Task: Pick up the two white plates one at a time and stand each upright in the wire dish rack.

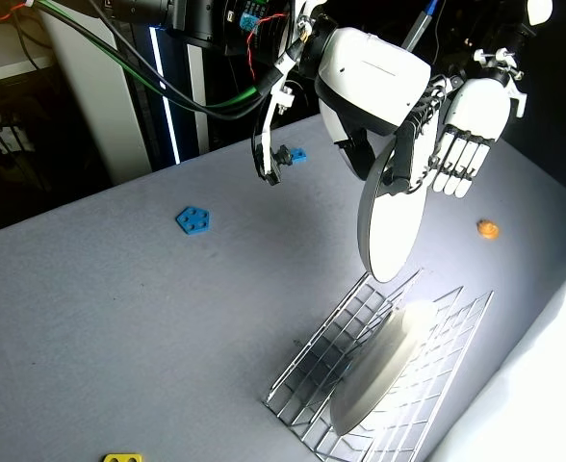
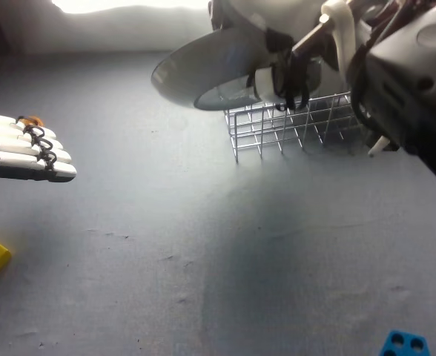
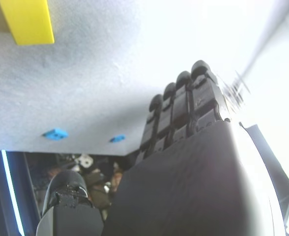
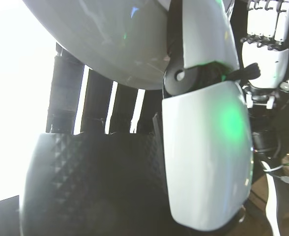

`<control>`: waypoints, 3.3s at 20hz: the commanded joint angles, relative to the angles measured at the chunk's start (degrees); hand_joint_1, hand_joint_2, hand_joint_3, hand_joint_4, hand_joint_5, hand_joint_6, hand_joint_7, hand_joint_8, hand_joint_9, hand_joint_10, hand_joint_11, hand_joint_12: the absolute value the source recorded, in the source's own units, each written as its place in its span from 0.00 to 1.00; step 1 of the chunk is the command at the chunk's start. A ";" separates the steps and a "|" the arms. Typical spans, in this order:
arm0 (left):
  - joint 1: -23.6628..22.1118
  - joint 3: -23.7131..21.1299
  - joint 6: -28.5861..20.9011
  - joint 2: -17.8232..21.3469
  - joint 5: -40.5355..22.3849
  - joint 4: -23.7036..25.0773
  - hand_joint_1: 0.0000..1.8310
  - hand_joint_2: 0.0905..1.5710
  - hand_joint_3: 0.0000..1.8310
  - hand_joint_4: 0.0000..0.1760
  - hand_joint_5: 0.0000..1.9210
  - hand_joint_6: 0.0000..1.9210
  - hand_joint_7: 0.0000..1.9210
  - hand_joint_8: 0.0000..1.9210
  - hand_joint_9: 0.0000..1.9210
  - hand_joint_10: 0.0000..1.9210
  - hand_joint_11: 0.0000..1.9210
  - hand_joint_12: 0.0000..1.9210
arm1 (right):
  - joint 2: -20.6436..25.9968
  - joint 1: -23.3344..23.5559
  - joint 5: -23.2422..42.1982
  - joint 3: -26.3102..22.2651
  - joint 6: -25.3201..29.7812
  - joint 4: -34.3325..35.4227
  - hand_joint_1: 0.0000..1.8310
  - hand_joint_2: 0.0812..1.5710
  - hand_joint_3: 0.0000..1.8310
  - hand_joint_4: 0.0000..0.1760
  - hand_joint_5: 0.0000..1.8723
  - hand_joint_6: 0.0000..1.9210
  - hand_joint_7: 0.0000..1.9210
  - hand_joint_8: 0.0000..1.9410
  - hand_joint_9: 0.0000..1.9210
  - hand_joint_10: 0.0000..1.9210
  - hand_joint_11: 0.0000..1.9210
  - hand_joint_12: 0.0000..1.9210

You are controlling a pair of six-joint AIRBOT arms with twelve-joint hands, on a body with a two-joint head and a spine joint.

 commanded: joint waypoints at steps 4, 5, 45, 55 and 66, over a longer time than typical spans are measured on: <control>-0.10 0.59 -0.07 0.16 -1.61 -3.58 0.00 0.59 0.00 0.00 0.00 0.00 0.00 0.00 0.00 0.00 0.00 0.00 | -0.15 1.99 2.73 1.46 0.72 -5.92 0.76 0.65 0.00 0.00 0.59 0.40 0.54 0.41 0.59 0.43 0.60 0.46; -0.06 0.59 -0.07 0.15 -1.61 -3.56 0.00 0.59 0.00 0.00 0.00 0.00 0.00 0.00 0.00 0.00 0.00 0.00 | -0.16 2.24 2.38 1.85 0.78 -5.86 0.76 0.64 0.00 0.00 0.60 0.37 0.55 0.40 0.60 0.43 0.60 0.46; 0.79 1.41 -0.27 -0.28 -1.61 -3.56 0.00 0.59 0.00 0.00 0.00 0.00 0.00 0.00 0.00 0.00 0.00 0.00 | 0.20 10.17 -17.12 15.90 -8.52 15.72 0.81 0.67 0.00 0.00 0.53 0.51 0.50 0.41 0.51 0.48 0.50 0.71; 0.81 1.43 -0.27 -0.42 -1.61 -3.56 0.00 0.60 0.00 0.00 0.00 0.00 0.00 0.00 0.00 0.00 0.00 0.00 | -0.54 8.01 -19.59 19.76 -9.18 16.25 0.81 0.68 0.00 0.00 0.50 0.54 0.48 0.45 0.50 0.50 0.48 0.74; 0.80 1.43 -0.28 -0.42 -1.61 -3.55 0.00 0.59 0.00 0.00 0.00 0.00 0.00 0.00 0.00 0.00 0.00 0.00 | -1.55 5.50 -20.76 20.98 -8.93 16.14 0.81 0.68 0.00 0.00 0.52 0.51 0.48 0.45 0.50 0.50 0.48 0.74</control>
